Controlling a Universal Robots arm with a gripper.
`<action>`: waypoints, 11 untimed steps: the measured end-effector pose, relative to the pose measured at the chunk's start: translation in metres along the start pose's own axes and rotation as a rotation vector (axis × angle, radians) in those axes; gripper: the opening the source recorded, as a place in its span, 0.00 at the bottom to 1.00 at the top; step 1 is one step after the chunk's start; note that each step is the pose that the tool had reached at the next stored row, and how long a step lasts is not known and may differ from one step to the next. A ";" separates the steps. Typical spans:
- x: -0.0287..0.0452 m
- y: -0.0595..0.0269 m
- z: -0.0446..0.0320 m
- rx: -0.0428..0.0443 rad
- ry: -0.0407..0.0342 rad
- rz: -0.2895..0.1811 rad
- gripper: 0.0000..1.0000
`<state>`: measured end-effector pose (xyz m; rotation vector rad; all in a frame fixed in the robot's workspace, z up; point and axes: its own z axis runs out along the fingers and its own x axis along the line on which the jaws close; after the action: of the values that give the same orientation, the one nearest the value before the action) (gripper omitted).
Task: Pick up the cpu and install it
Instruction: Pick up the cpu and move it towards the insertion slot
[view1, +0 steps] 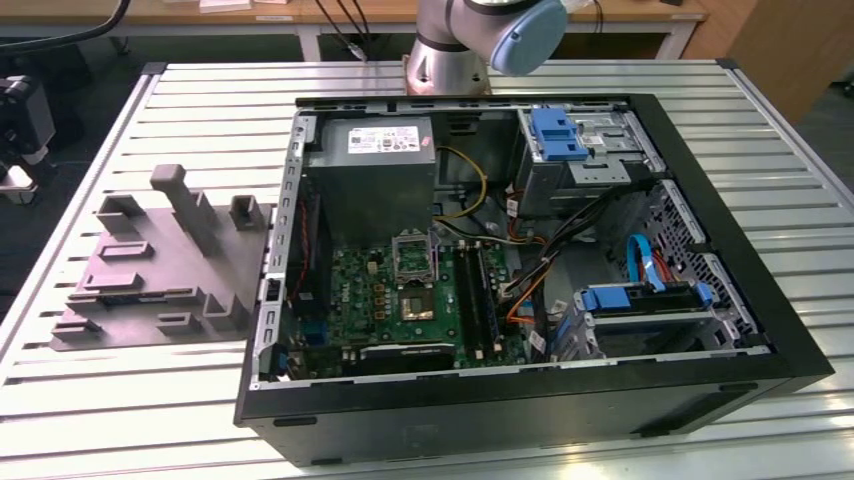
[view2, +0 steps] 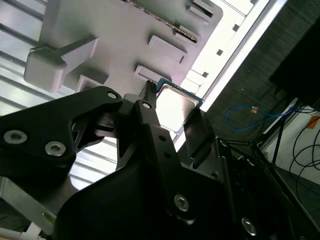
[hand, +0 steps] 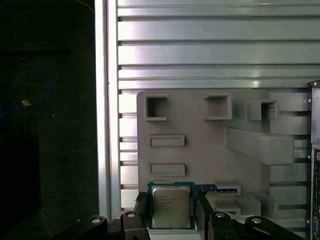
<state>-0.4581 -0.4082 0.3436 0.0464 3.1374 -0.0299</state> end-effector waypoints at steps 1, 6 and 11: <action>0.0000 0.0000 -0.0004 0.0000 0.0000 0.000 0.47; 0.0000 0.0000 -0.0024 0.0000 0.0000 0.000 0.47; 0.0000 0.0000 -0.0045 0.0000 0.0000 0.000 0.47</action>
<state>-0.4581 -0.4081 0.3481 0.0465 3.1374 -0.0299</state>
